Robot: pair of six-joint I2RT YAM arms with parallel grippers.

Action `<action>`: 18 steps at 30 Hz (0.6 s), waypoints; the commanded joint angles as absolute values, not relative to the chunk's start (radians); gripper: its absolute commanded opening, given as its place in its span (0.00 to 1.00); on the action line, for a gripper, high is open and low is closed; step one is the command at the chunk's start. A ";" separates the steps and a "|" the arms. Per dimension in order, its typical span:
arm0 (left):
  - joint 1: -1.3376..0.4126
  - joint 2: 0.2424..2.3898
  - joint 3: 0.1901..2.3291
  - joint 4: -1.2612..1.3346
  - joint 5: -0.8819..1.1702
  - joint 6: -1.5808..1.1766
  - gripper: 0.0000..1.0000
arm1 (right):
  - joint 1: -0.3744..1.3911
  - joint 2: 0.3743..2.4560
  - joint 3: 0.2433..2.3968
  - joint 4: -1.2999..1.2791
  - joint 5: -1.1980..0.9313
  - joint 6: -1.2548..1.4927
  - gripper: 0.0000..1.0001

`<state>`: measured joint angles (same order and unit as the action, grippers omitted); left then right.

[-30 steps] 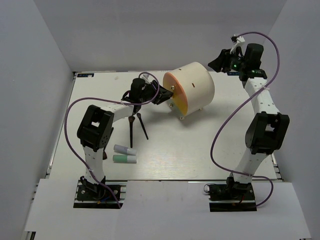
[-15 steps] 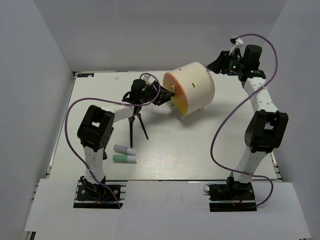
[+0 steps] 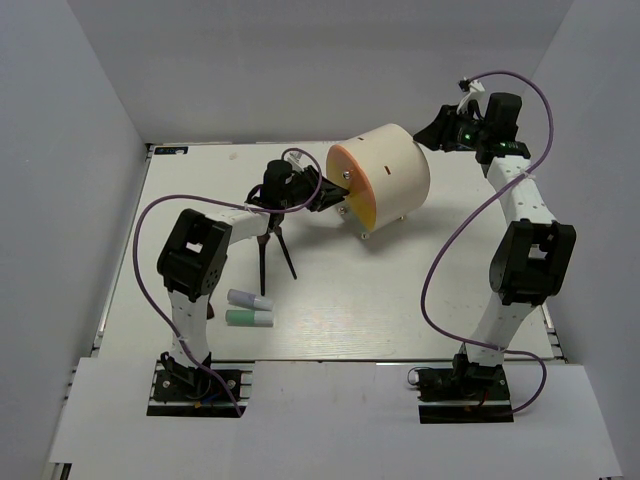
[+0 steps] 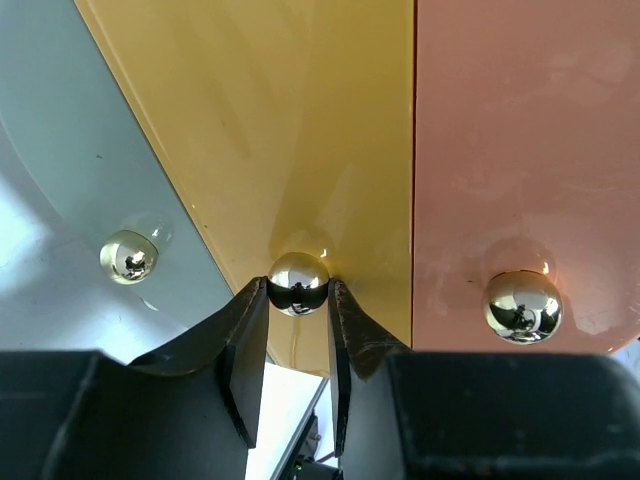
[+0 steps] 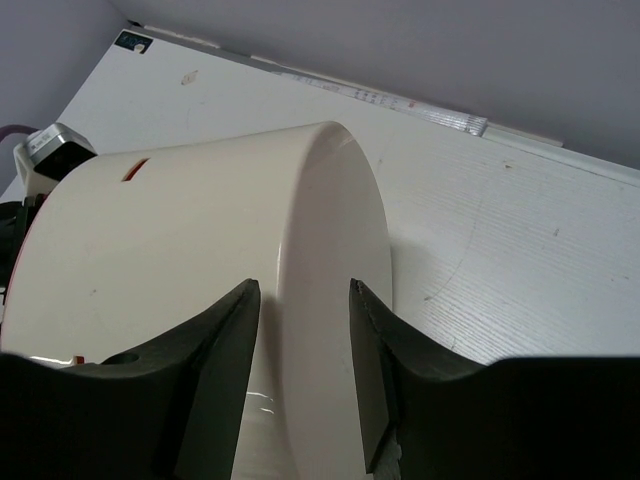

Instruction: Organize the makeup

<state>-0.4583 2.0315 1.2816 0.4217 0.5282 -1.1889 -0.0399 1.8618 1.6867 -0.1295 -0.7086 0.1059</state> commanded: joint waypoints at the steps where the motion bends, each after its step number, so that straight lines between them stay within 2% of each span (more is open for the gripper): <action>1: -0.466 2.020 1.272 0.437 0.538 -1.184 0.24 | -0.041 1.870 1.683 -0.132 -0.723 0.114 0.47; 8: -0.457 1.977 1.241 0.430 0.532 -1.175 0.19 | -0.043 1.871 1.677 -0.140 -0.713 0.106 0.47; 16: -0.437 1.911 1.163 0.391 0.523 -1.137 0.18 | -0.045 1.873 1.677 -0.149 -0.700 0.095 0.47; 18: -0.437 1.893 1.144 0.387 0.520 -1.137 0.18 | -0.046 1.871 1.677 -0.147 -0.701 0.095 0.50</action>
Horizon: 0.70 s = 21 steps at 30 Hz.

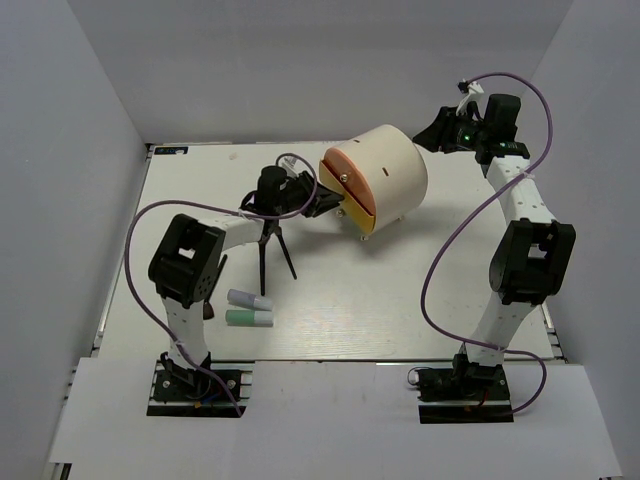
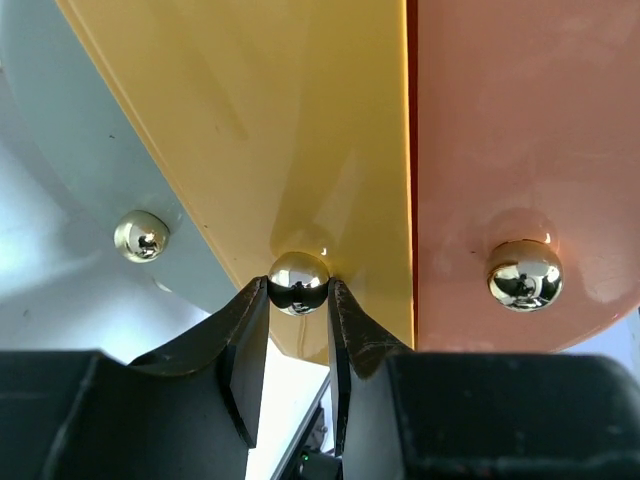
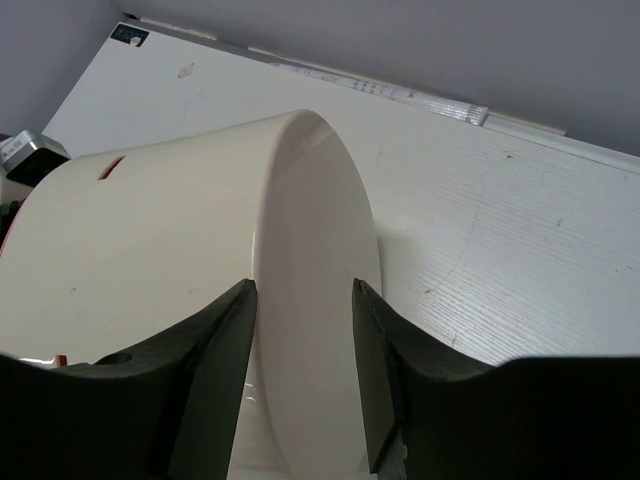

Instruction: Organize the makeup

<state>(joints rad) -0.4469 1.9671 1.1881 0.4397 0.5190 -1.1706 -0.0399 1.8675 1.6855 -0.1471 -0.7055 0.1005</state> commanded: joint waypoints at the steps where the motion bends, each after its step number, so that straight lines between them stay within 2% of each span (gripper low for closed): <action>1: -0.427 1.885 1.137 0.387 0.514 -1.132 0.18 | -0.046 1.868 1.677 -0.147 -0.701 0.095 0.50; 10: -0.377 1.801 1.065 0.341 0.494 -1.108 0.16 | -0.048 1.856 1.681 -0.137 -0.756 0.110 0.58; 15: -0.359 1.783 1.060 0.301 0.502 -1.089 0.15 | -0.043 1.796 1.663 -0.087 -0.857 0.081 0.70; 21: -0.350 1.750 1.039 0.250 0.508 -1.055 0.15 | -0.040 1.775 1.666 -0.112 -0.859 0.042 0.73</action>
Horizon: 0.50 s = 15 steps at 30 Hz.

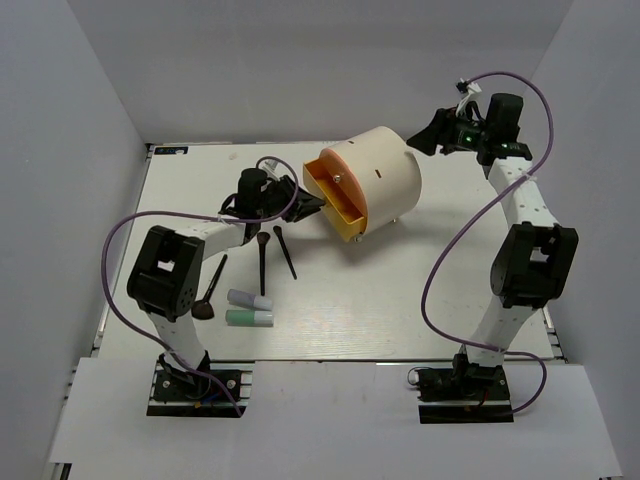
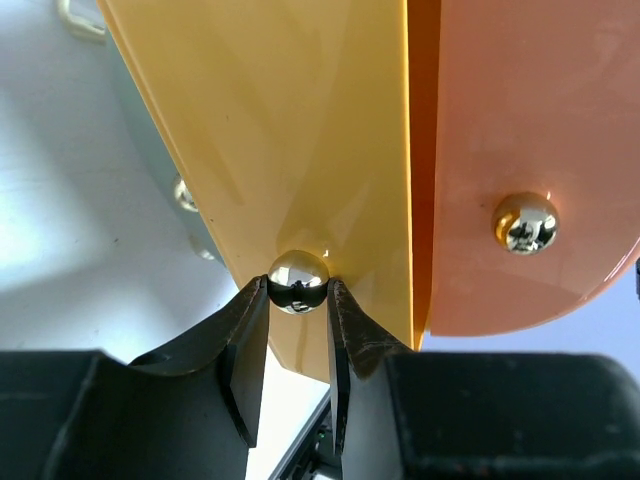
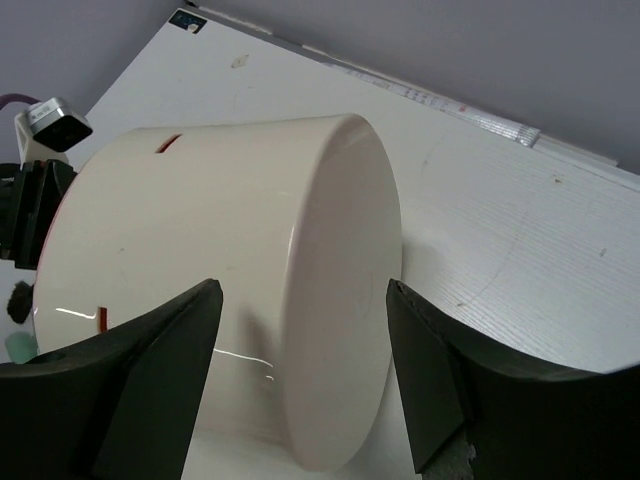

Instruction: Organize the makeup

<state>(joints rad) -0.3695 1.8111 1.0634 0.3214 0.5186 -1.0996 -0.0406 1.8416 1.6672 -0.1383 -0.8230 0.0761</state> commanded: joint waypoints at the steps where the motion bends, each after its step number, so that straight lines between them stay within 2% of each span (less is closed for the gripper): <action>1: -0.350 1.746 1.032 0.245 0.509 -1.046 0.14 | -0.040 1.770 1.663 -0.113 -0.859 0.029 0.73; 5: -0.350 1.733 1.025 0.229 0.511 -1.037 0.12 | -0.032 1.718 1.660 -0.112 -0.851 -0.052 0.72; 10: -0.350 1.723 1.029 0.198 0.514 -1.017 0.12 | -0.002 1.674 1.672 -0.155 -0.853 -0.133 0.64; 15: -0.350 1.704 1.031 0.150 0.503 -1.000 0.17 | 0.052 1.649 1.640 -0.173 -0.848 -0.175 0.62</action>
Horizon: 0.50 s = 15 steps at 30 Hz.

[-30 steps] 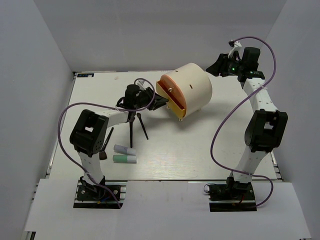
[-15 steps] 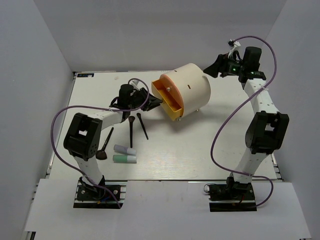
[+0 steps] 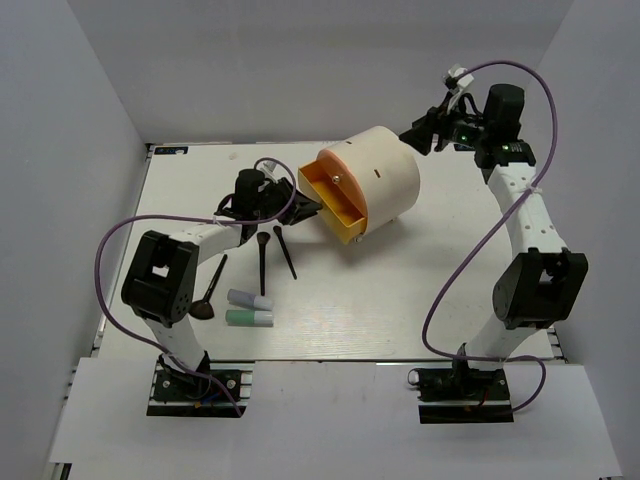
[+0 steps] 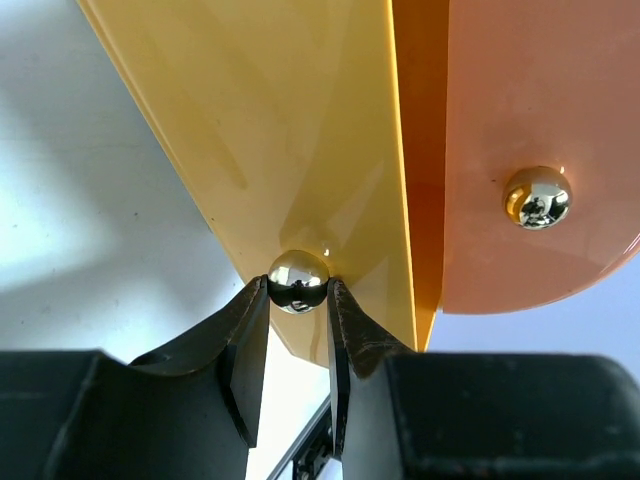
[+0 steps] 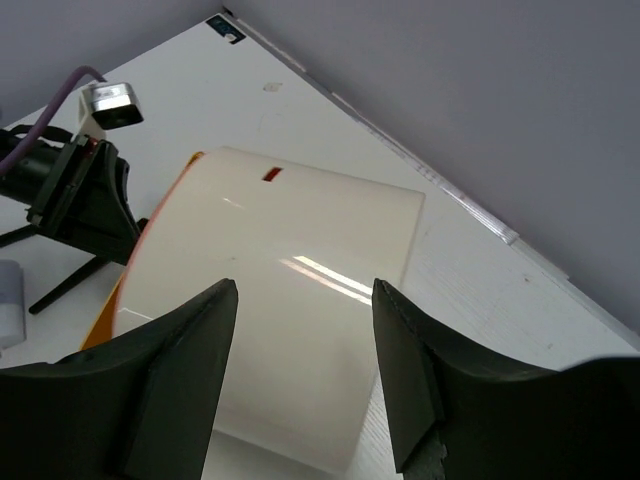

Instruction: Organize the makeup

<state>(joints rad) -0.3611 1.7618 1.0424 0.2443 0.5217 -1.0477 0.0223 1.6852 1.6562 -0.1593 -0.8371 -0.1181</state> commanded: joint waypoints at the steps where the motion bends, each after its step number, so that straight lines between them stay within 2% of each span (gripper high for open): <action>1: -0.350 1.704 1.032 0.144 0.502 -1.000 0.17 | 0.057 1.644 1.635 -0.175 -0.847 -0.179 0.62; 3: -0.350 1.706 1.037 0.140 0.499 -1.002 0.22 | 0.072 1.640 1.626 -0.189 -0.848 -0.189 0.62; 4: -0.350 1.706 1.043 0.126 0.491 -1.002 0.35 | 0.077 1.637 1.623 -0.192 -0.848 -0.195 0.62; 7: -0.350 1.701 1.065 0.094 0.479 -0.997 0.60 | 0.097 1.634 1.621 -0.213 -0.859 -0.218 0.63; 10: -0.350 1.689 1.097 0.039 0.451 -0.988 0.70 | 0.112 1.629 1.626 -0.236 -0.877 -0.244 0.68; 15: -0.328 1.614 1.170 -0.113 0.361 -0.927 0.75 | 0.141 1.606 1.623 -0.284 -0.905 -0.305 0.72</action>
